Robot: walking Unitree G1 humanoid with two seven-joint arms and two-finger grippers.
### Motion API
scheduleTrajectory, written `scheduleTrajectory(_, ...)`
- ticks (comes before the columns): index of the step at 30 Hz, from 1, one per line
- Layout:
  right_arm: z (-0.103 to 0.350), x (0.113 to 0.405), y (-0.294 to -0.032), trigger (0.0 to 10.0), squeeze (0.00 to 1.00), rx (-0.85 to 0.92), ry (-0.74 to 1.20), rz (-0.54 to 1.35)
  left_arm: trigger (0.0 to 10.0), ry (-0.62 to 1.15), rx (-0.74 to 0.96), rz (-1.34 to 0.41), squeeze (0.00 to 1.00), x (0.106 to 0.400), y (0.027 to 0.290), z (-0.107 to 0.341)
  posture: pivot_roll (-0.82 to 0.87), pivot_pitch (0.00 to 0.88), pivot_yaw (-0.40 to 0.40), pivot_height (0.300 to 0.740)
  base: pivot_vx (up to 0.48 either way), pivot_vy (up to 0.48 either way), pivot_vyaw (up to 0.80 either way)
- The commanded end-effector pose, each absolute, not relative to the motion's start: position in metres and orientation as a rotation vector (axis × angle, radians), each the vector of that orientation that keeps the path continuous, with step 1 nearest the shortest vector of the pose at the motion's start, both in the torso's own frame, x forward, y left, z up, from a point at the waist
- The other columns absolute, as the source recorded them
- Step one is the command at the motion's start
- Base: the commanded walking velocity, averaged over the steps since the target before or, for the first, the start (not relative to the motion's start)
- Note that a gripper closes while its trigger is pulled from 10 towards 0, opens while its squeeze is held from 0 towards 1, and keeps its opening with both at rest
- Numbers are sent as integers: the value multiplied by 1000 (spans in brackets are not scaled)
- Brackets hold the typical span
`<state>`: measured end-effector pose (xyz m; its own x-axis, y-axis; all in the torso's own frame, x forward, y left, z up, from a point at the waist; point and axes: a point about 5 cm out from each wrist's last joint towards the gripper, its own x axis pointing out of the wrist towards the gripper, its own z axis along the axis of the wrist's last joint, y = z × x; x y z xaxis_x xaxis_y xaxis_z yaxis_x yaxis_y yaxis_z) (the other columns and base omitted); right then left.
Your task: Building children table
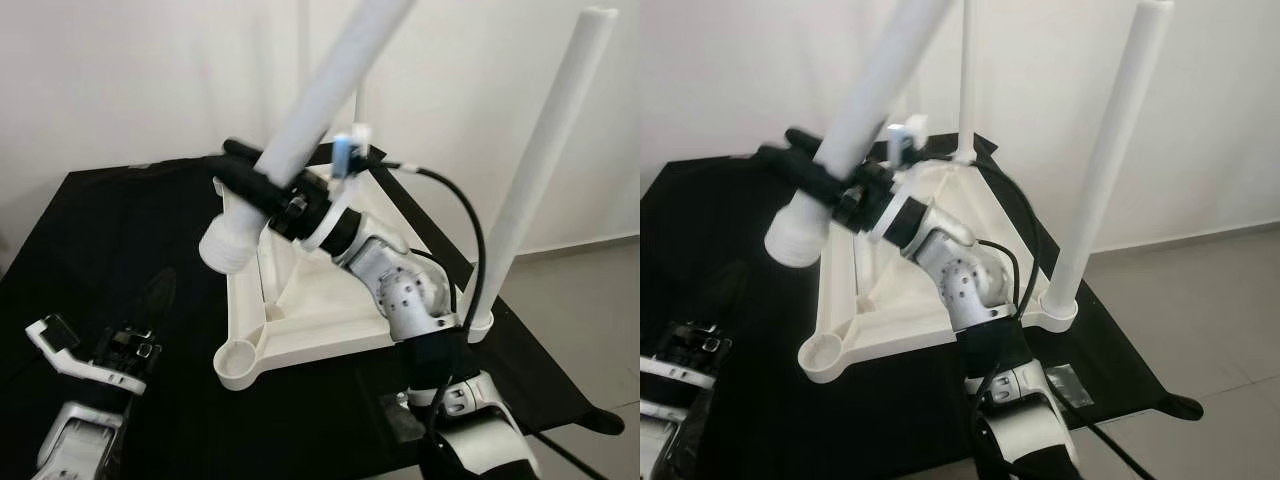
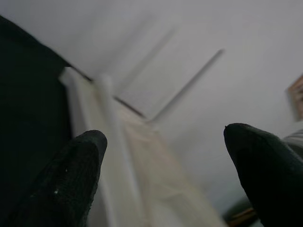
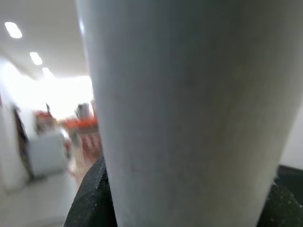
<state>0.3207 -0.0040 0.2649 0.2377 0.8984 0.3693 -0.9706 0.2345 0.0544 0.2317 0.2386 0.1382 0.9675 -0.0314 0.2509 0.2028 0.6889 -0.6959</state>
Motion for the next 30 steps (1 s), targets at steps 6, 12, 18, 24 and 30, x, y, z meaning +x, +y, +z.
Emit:
scheduleTrajectory(6, 228, 323, -5, 10000, 0, 64, -170, 1295, 10000, -86, -447, -103, 0, 249, 221, 142, -37, 0, 19, 740, 0, 0, 0)
scheduleTrajectory(12, 224, 327, -16, 10000, 0, 13, -151, 1326, 10000, -71, -192, -107, 0, 252, 206, 152, -27, 37, 9, 740, 0, 0, 0)
scheduleTrajectory(18, 236, 330, -23, 10000, 0, 25, -200, 1341, 10000, -129, -84, -48, 0, 251, 206, 169, -19, 65, -1, 740, 0, 0, 513)
scheduleTrajectory(24, 236, 325, -28, 10000, 0, 7, -201, 1391, 10000, -162, 18, -34, 0, 248, 196, 180, -15, 94, -18, 740, 0, 0, 767)
scheduleTrajectory(30, 237, 323, -33, 10000, 0, -15, -192, 1434, 10000, -151, 61, -9, 0, 242, 189, 177, -15, 121, -34, 740, 0, 0, 769)
